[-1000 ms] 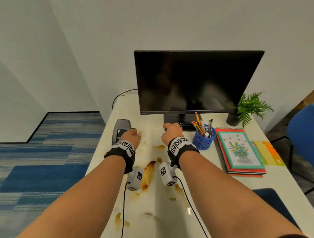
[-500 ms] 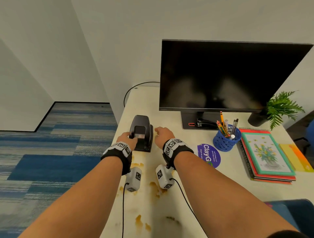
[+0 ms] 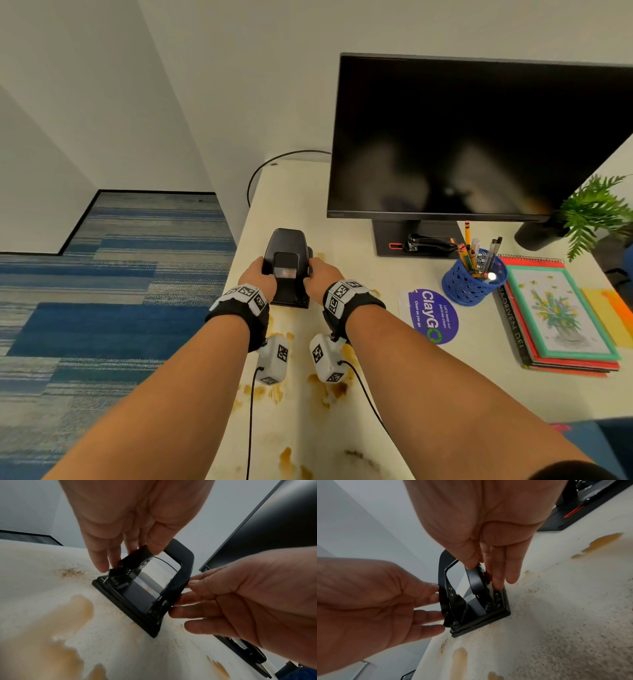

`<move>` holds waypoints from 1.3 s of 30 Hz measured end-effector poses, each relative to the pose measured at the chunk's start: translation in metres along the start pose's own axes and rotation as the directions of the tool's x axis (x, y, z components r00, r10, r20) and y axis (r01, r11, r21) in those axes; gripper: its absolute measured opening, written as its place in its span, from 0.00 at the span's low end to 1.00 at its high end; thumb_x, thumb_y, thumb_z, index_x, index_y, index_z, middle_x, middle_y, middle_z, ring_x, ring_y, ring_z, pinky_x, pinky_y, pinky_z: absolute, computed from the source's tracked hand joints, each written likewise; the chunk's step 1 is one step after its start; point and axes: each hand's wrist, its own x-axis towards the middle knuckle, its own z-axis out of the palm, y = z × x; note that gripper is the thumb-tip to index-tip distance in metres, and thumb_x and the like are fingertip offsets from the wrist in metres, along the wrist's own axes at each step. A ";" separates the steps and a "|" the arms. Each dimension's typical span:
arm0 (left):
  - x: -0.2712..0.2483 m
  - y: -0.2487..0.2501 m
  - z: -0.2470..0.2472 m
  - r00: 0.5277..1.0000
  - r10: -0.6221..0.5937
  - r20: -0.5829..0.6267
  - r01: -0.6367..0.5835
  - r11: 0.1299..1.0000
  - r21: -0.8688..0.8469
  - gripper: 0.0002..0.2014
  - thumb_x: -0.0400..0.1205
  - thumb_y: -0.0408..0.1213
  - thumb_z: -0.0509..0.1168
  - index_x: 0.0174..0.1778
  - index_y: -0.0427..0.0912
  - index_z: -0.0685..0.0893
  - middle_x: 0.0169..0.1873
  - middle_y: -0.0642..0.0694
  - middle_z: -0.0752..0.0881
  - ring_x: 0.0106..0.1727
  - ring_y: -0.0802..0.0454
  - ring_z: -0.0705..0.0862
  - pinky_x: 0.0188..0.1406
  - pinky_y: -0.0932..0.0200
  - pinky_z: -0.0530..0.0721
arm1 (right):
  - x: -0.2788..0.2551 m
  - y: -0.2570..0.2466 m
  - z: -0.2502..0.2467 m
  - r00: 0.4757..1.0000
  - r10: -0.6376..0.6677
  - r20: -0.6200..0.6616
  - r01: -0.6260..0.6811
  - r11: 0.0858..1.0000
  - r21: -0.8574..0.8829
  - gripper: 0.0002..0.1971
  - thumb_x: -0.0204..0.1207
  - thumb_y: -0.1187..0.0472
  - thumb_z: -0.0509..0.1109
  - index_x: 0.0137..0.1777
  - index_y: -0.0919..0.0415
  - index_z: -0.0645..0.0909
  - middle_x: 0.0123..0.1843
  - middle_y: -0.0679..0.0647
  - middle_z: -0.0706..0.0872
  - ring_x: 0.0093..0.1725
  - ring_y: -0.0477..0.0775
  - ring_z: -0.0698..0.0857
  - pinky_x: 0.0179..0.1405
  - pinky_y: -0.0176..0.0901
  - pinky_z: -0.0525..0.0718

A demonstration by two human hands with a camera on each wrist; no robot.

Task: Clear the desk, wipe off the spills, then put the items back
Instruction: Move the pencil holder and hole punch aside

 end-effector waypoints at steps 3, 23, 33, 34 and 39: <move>0.000 0.001 0.001 1.000 0.008 0.009 -0.008 1.000 0.018 0.17 0.81 0.30 0.57 0.66 0.42 0.78 0.57 0.37 0.85 0.48 0.44 0.79 0.50 0.56 0.75 | 0.000 -0.001 -0.001 0.999 0.017 -0.050 -0.017 1.000 -0.004 0.16 0.82 0.62 0.61 0.68 0.62 0.71 0.63 0.63 0.82 0.61 0.65 0.83 0.57 0.48 0.81; -0.078 0.075 0.050 0.983 0.147 0.108 -0.154 0.986 0.061 0.15 0.85 0.43 0.58 0.64 0.44 0.79 0.55 0.40 0.87 0.54 0.38 0.86 0.58 0.44 0.86 | -0.082 0.073 -0.079 0.981 0.097 -0.168 -0.103 0.994 -0.026 0.16 0.83 0.51 0.62 0.61 0.63 0.77 0.57 0.61 0.85 0.56 0.62 0.85 0.51 0.48 0.84; -0.143 0.128 0.138 0.952 0.121 0.281 -0.134 0.991 0.028 0.12 0.85 0.40 0.59 0.60 0.41 0.82 0.50 0.36 0.88 0.47 0.35 0.90 0.53 0.41 0.89 | -0.131 0.166 -0.134 0.975 0.187 -0.121 -0.211 0.950 -0.231 0.19 0.83 0.53 0.62 0.63 0.67 0.80 0.59 0.61 0.86 0.59 0.62 0.85 0.48 0.45 0.80; -0.148 0.133 0.147 0.950 0.122 0.286 -0.136 0.990 0.029 0.12 0.85 0.39 0.58 0.60 0.41 0.82 0.49 0.35 0.88 0.45 0.35 0.89 0.53 0.41 0.89 | -0.135 0.174 -0.138 0.973 0.203 -0.111 -0.224 0.947 -0.232 0.18 0.83 0.54 0.62 0.63 0.67 0.80 0.59 0.61 0.86 0.59 0.62 0.86 0.48 0.45 0.81; -0.162 0.151 0.187 0.942 0.109 0.316 -0.112 0.994 -0.007 0.12 0.84 0.36 0.57 0.61 0.39 0.81 0.50 0.31 0.87 0.38 0.36 0.86 0.51 0.39 0.89 | -0.150 0.212 -0.154 0.967 0.234 -0.101 -0.249 0.950 -0.187 0.14 0.82 0.60 0.62 0.62 0.66 0.80 0.59 0.62 0.86 0.57 0.63 0.86 0.44 0.44 0.78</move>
